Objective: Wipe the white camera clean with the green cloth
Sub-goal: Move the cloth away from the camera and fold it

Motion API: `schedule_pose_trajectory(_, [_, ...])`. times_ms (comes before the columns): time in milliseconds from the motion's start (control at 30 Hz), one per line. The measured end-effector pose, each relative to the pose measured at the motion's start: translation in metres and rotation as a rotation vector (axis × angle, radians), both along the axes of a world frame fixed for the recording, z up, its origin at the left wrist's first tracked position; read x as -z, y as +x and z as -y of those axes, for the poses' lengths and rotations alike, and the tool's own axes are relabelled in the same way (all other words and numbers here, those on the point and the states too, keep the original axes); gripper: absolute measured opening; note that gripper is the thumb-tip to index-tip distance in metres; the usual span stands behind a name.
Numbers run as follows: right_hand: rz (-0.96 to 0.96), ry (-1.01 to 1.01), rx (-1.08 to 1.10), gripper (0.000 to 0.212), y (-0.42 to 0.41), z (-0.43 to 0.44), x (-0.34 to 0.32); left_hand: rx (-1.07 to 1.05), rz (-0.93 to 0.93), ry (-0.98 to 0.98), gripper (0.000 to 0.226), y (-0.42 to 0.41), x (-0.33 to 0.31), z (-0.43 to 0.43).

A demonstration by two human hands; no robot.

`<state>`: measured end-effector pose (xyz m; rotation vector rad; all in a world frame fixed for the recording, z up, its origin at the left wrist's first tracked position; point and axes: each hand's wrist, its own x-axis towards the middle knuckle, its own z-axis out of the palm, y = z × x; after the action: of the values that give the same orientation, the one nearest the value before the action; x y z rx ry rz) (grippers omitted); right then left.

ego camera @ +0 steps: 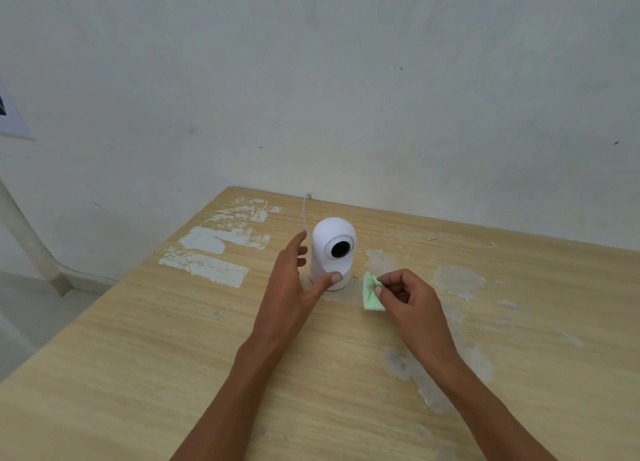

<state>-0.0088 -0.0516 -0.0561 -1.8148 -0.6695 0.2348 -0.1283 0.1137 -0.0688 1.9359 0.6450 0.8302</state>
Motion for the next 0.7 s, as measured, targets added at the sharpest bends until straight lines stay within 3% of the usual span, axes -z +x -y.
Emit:
schedule_pose_trajectory(67, [-0.018, -0.002, 0.004, 0.01, 0.006, 0.005, -0.002, 0.038, -0.015, -0.026, 0.093, 0.005, -0.002, 0.002])
schedule_pose_trajectory(167, [-0.046, 0.0, 0.015, 0.009, 0.013, 0.014, -0.004, 0.07, 0.005, -0.021, 0.078, 0.009, -0.005, 0.0])
schedule_pose_trajectory(267, [-0.056, -0.01, 0.016, 0.007, 0.018, 0.021, -0.006, -0.009, -0.012, -0.035, 0.078, 0.007, -0.008, 0.006])
schedule_pose_trajectory(367, [-0.101, -0.004, 0.018, 0.006, 0.024, 0.025, -0.009, -0.237, 0.113, 0.224, 0.048, 0.002, -0.017, 0.032])
schedule_pose_trajectory(467, [-0.218, 0.084, 0.015, 0.005, 0.028, 0.027, -0.015, 0.016, 0.167, 0.458, 0.024, 0.01, -0.034, 0.062])
schedule_pose_trajectory(567, [-0.318, 0.182, 0.001, 0.007, 0.031, 0.032, -0.022, 0.252, -0.012, 0.387, 0.036, 0.029, -0.037, 0.078])
schedule_pose_trajectory(700, [-0.402, 0.257, -0.008, 0.01, 0.037, 0.045, -0.026, 0.334, -0.002, 0.33, 0.03, 0.047, -0.028, 0.084])
